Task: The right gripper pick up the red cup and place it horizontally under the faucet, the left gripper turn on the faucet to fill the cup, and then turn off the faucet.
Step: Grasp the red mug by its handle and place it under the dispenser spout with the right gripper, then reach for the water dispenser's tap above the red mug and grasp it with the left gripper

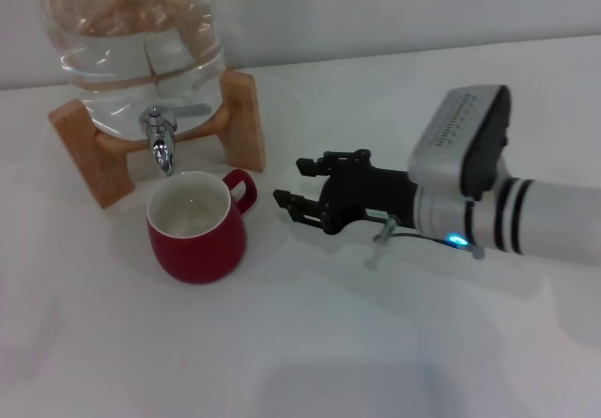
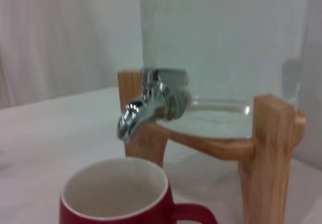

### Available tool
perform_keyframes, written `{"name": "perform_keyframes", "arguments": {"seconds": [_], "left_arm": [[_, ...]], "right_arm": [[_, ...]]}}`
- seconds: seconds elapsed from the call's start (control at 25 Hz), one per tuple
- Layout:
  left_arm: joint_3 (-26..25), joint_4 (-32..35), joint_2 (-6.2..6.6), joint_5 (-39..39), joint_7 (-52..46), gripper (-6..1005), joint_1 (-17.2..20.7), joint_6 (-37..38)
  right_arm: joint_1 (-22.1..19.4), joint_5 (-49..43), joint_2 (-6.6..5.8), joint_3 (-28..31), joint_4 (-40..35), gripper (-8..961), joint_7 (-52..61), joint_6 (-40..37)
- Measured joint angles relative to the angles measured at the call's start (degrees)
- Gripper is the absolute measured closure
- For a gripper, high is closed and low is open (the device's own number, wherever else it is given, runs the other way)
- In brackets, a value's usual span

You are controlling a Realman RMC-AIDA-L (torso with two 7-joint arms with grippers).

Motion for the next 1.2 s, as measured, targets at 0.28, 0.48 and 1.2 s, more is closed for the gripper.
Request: {"name": "perform_keyframes", "arguments": {"seconds": [0.28, 0.48, 1.2], "left_arm": [[0.0, 0.0, 0.21, 0.0, -0.02, 123, -0.27, 0.1], [0.02, -0.12, 0.36, 0.01, -0.02, 123, -0.84, 0.64], [0.0, -0.1, 0.31, 2.24, -0.79, 123, -2.51, 1.47]], "right_arm": [[-7.3, -15.96, -0.68, 7.37, 6.46, 425, 8.25, 3.54], [-8.83, -27.65, -0.8, 14.82, 5.17, 428, 19.39, 16.22], [-4.98, -40.96, 7.16, 16.22, -0.76, 442, 23.51, 23.39]]}}
